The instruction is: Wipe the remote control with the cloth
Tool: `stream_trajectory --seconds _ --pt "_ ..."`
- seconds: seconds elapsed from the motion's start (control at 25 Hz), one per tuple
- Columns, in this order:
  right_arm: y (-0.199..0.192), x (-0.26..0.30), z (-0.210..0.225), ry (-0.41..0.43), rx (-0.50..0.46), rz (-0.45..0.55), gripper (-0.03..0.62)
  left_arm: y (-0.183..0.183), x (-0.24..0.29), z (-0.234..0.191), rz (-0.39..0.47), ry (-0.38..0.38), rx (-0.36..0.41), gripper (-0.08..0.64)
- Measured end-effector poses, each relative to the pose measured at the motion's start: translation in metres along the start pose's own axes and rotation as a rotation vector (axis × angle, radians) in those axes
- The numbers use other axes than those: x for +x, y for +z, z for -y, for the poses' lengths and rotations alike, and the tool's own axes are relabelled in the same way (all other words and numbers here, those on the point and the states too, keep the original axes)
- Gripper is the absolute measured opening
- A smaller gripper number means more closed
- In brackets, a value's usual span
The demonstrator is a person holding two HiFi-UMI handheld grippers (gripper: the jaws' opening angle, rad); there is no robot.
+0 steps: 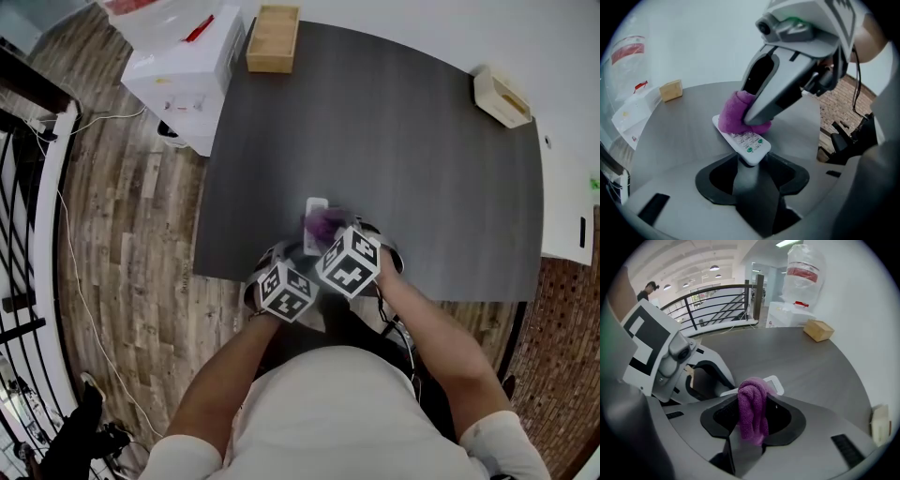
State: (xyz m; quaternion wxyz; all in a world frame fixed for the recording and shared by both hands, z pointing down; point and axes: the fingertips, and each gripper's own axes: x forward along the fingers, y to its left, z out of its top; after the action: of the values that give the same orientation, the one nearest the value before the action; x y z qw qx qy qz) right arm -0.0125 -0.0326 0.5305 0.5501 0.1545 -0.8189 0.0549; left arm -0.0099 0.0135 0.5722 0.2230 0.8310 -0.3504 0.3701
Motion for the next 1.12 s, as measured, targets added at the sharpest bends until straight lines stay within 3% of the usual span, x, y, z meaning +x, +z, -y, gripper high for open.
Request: stream_trajectory --seconds 0.24,0.4,0.6,0.8,0.96,1.04,1.12 --pt "-0.012 -0.007 -0.026 0.064 0.114 0.015 0.149 0.001 0.000 -0.002 -0.001 0.017 -0.014 0.198" --pt "-0.022 -0.011 -0.039 0.167 0.250 0.020 0.149 0.001 0.000 -0.002 -0.003 0.019 -0.028 0.198" --pt "-0.026 -0.027 -0.042 0.260 0.304 0.042 0.149 0.003 -0.001 -0.002 0.008 0.001 -0.050 0.198" --pt "-0.008 -0.023 0.006 0.094 0.296 0.102 0.149 0.002 -0.001 -0.004 0.011 -0.018 -0.072 0.198" --pt "-0.024 0.000 0.008 0.061 0.265 0.053 0.149 0.003 -0.004 0.002 0.015 -0.068 -0.103 0.199" --pt "-0.029 0.002 0.011 0.061 0.307 0.075 0.149 0.008 -0.011 -0.002 0.065 -0.106 -0.192 0.201" --pt "-0.032 0.004 0.014 0.075 0.356 0.098 0.149 0.018 -0.019 -0.013 0.144 -0.149 -0.349 0.201"
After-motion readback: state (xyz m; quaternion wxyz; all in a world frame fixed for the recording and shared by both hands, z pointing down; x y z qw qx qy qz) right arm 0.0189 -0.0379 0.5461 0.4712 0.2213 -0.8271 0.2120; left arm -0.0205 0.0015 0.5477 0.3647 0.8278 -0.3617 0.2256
